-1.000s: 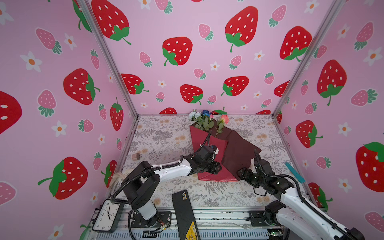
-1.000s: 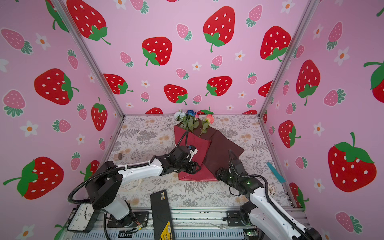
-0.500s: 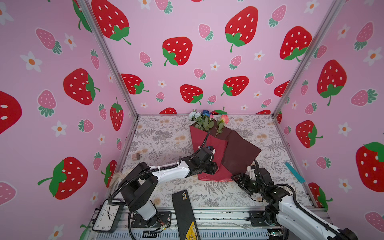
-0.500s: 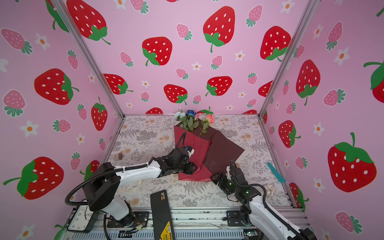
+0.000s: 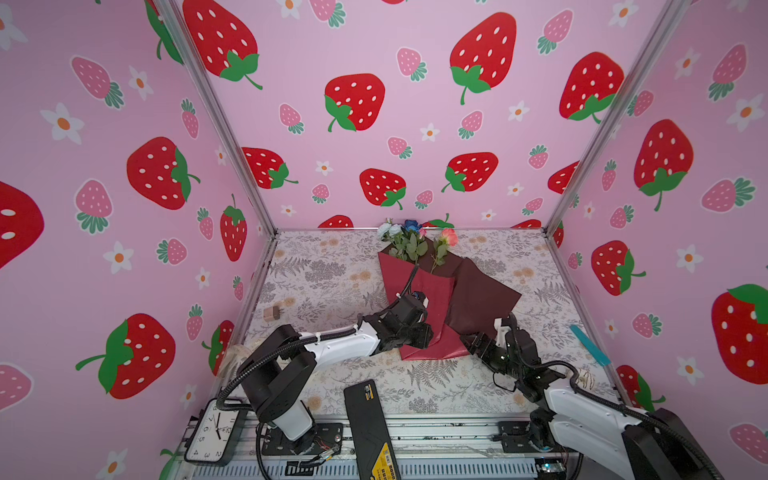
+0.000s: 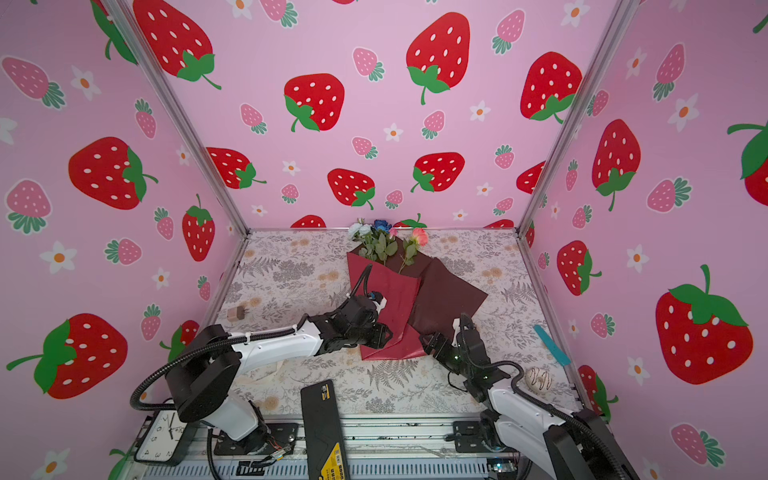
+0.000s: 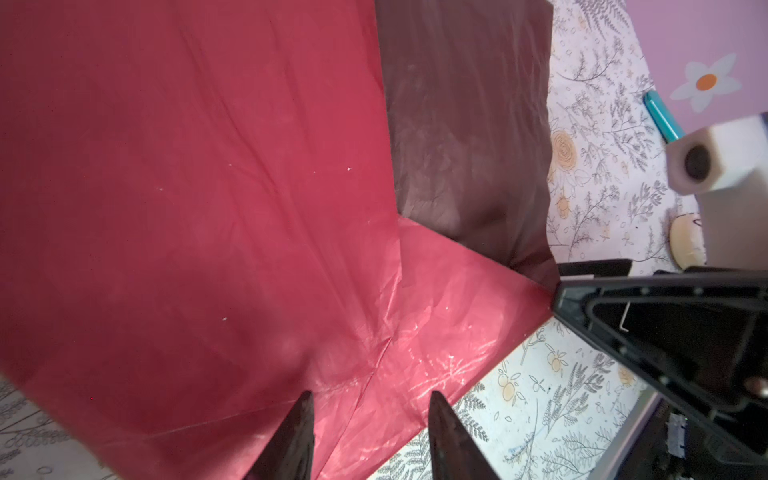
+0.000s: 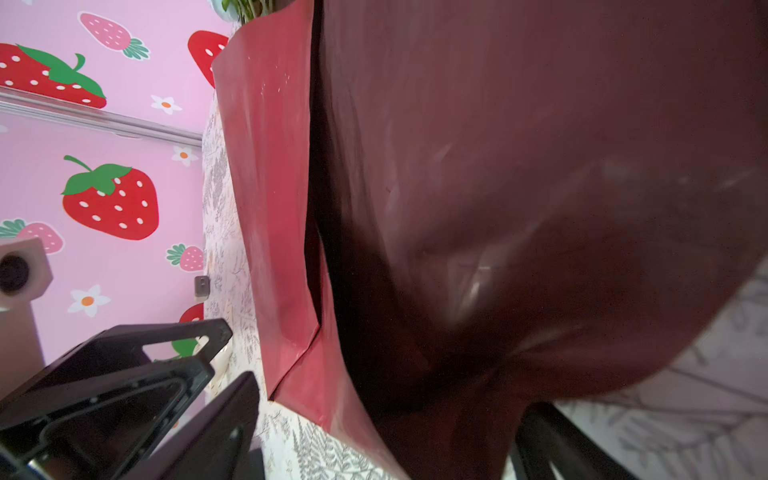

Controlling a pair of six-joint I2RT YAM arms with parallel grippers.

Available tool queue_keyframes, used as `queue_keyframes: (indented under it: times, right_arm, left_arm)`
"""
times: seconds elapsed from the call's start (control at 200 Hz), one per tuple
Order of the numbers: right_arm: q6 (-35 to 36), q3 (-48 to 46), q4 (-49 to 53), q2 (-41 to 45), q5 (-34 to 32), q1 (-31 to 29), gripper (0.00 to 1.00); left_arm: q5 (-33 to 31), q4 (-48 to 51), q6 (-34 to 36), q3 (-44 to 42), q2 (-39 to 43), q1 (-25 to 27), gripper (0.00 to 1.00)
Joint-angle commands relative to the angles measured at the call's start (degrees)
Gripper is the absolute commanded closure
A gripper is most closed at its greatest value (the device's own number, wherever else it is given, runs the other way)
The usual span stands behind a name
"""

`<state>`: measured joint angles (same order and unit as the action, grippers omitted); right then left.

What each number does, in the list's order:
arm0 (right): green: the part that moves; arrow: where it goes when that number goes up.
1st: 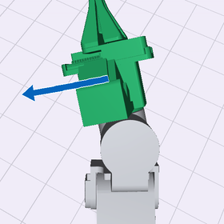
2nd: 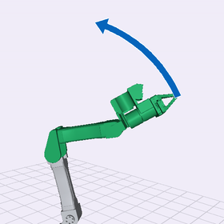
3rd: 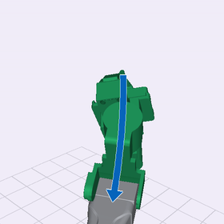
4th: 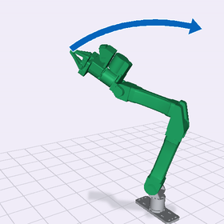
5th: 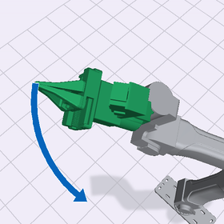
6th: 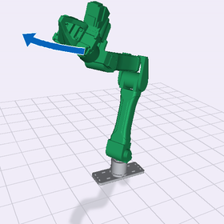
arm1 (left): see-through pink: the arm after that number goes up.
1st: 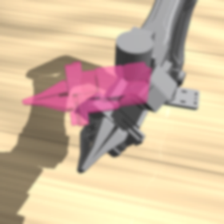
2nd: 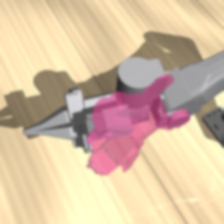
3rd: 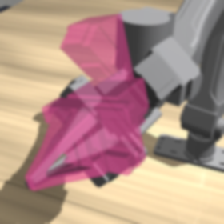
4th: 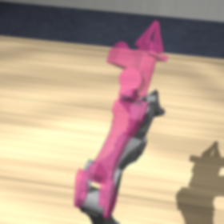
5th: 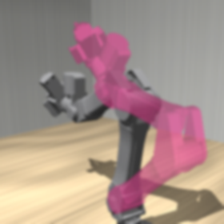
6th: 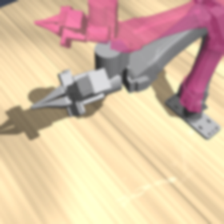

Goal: Tie the bouquet of fake flowers

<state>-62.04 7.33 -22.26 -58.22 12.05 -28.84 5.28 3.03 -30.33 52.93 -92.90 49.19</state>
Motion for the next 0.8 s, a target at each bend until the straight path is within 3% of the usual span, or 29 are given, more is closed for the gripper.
queue_keyframes:
  times: [0.0, 0.215, 0.38, 0.62, 0.79]
  right_arm:
    - [5.72, 1.83, 0.50, -2.56, -4.78, 2.62, 0.07]
    - [8.85, 3.45, -0.95, -5.33, -2.59, 8.32, 0.07]
    - [9.73, 4.51, -0.33, -5.18, -1.75, 9.54, 0.14]
    - [9.41, 5.16, 2.51, -3.51, 1.21, 9.50, 0.53]
    - [8.69, 5.34, 4.78, -2.15, 2.61, 7.86, 0.74]
  left_arm:
    - [-1.56, 0.58, -0.65, -0.44, 0.76, 0.03, 0.54]
    - [-3.33, 1.28, -0.30, -0.20, 0.63, -0.49, 0.54]
    - [-4.63, 2.20, -1.28, 0.78, -0.64, -0.66, 0.55]
    - [-8.11, 3.41, -4.25, 0.77, 0.29, -1.09, 0.54]
    - [-10.70, 4.45, -5.62, 0.36, 1.96, -1.63, 0.54]
